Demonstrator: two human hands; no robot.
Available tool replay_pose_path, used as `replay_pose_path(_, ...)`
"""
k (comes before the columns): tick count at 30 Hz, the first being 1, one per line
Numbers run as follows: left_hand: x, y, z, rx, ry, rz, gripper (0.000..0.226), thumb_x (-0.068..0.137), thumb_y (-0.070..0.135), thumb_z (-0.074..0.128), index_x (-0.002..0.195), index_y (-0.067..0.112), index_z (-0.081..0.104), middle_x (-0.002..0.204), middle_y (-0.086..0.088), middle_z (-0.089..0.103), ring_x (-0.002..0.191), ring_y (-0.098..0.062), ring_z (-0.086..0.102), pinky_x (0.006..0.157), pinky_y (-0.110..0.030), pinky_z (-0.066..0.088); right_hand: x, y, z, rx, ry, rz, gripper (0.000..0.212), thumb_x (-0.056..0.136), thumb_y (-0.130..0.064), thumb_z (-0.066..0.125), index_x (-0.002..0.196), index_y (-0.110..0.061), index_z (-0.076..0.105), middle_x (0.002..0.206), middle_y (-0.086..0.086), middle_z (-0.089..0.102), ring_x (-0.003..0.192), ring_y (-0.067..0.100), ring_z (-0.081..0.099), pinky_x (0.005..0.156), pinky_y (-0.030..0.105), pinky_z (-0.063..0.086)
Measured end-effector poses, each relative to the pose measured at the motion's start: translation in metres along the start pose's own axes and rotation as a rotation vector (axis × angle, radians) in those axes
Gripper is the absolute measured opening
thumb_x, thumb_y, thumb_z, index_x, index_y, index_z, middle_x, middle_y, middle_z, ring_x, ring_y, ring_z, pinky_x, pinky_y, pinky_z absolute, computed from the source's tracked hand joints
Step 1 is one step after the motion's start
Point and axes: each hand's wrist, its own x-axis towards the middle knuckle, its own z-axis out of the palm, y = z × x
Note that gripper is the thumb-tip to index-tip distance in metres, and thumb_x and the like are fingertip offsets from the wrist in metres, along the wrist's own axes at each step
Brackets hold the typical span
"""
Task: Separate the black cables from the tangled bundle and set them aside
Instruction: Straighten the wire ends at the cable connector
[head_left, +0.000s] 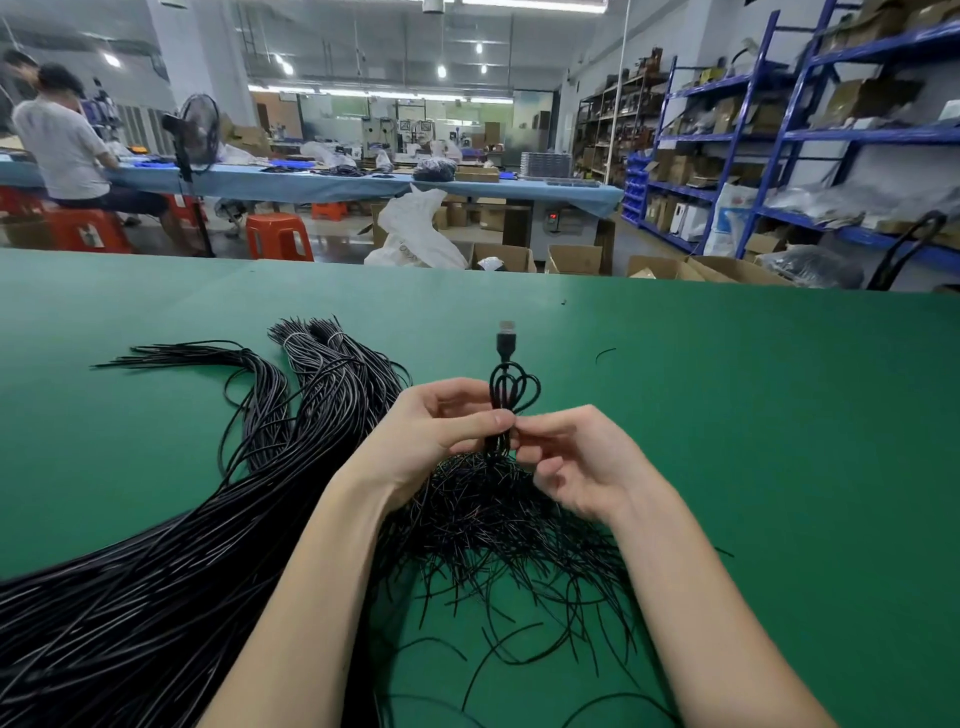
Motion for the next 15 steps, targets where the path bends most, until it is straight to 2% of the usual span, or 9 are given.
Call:
replay_pose_path(2,-0.001,-0.001,-0.002,-0.023,-0.036,-0.023,0.025,0.064,0.019,0.085,0.088,0.019,0.078,0.090,-0.004,0.075,0.074,-0.011,0.066,0.070,-0.020,0.052,-0.005,0.007,-0.003,0.025,-0.070,0.006,0.004,0.073,-0.009,0.075,0.076,-0.007,0.076,0.074,0.002,0.065,0.053,0.005,0.048,0.037,0.010,0.033)
replay_pose_path(4,0.000,-0.003,-0.002,-0.107,-0.022,-0.092,0.031,0.066,0.014,0.083,0.096,0.014,0.074,0.094,-0.008,0.074,0.076,-0.015,0.066,0.078,-0.024,0.056,-0.008,0.005,-0.011,-0.255,-0.034,-0.134,0.012,0.081,-0.018,0.077,0.091,-0.011,0.075,0.082,-0.002,0.074,0.057,0.006,0.055,0.043,0.013,0.039)
replay_pose_path(5,0.001,-0.005,-0.003,-0.144,0.005,-0.135,0.037,0.065,0.013,0.083,0.100,0.011,0.072,0.097,-0.010,0.073,0.078,-0.016,0.065,0.084,-0.028,0.056,-0.010,0.003,-0.016,-0.448,0.037,-0.250,0.013,0.086,-0.020,0.077,0.097,-0.015,0.075,0.089,-0.003,0.077,0.060,0.008,0.059,0.047,0.015,0.043)
replay_pose_path(6,0.002,-0.006,-0.003,-0.174,0.030,-0.172,0.040,0.064,0.013,0.083,0.102,0.009,0.072,0.097,-0.009,0.073,0.078,-0.015,0.063,0.084,-0.028,0.057,-0.012,0.000,-0.021,-0.624,0.122,-0.389,0.013,0.089,-0.020,0.077,0.102,-0.020,0.075,0.095,-0.004,0.079,0.063,0.009,0.063,0.051,0.016,0.047)
replay_pose_path(9,0.004,-0.008,0.000,-0.219,0.050,-0.237,0.032,0.060,0.015,0.085,0.090,0.010,0.079,0.091,-0.006,0.072,0.072,-0.011,0.060,0.066,-0.020,0.056,-0.018,-0.001,-0.030,-0.995,0.303,-0.800,0.019,0.086,-0.024,0.082,0.099,-0.036,0.075,0.099,-0.021,0.075,0.063,0.007,0.065,0.065,0.016,0.052)
replay_pose_path(12,0.006,-0.011,0.003,-0.290,0.039,-0.262,0.022,0.064,0.011,0.083,0.086,0.008,0.081,0.087,-0.007,0.074,0.069,-0.010,0.067,0.062,-0.018,0.058,-0.018,0.005,-0.027,-1.180,0.305,-0.939,0.018,0.080,-0.039,0.085,0.097,-0.040,0.077,0.094,-0.029,0.072,0.065,0.006,0.066,0.073,0.027,0.055)
replay_pose_path(15,0.007,-0.013,0.004,-0.308,0.014,-0.263,0.017,0.067,0.011,0.081,0.083,0.008,0.082,0.082,-0.007,0.075,0.065,-0.009,0.068,0.059,-0.016,0.056,-0.016,0.009,-0.024,-1.257,0.357,-1.035,0.020,0.082,-0.057,0.074,0.093,-0.041,0.078,0.092,-0.029,0.070,0.067,0.006,0.065,0.067,0.029,0.053)
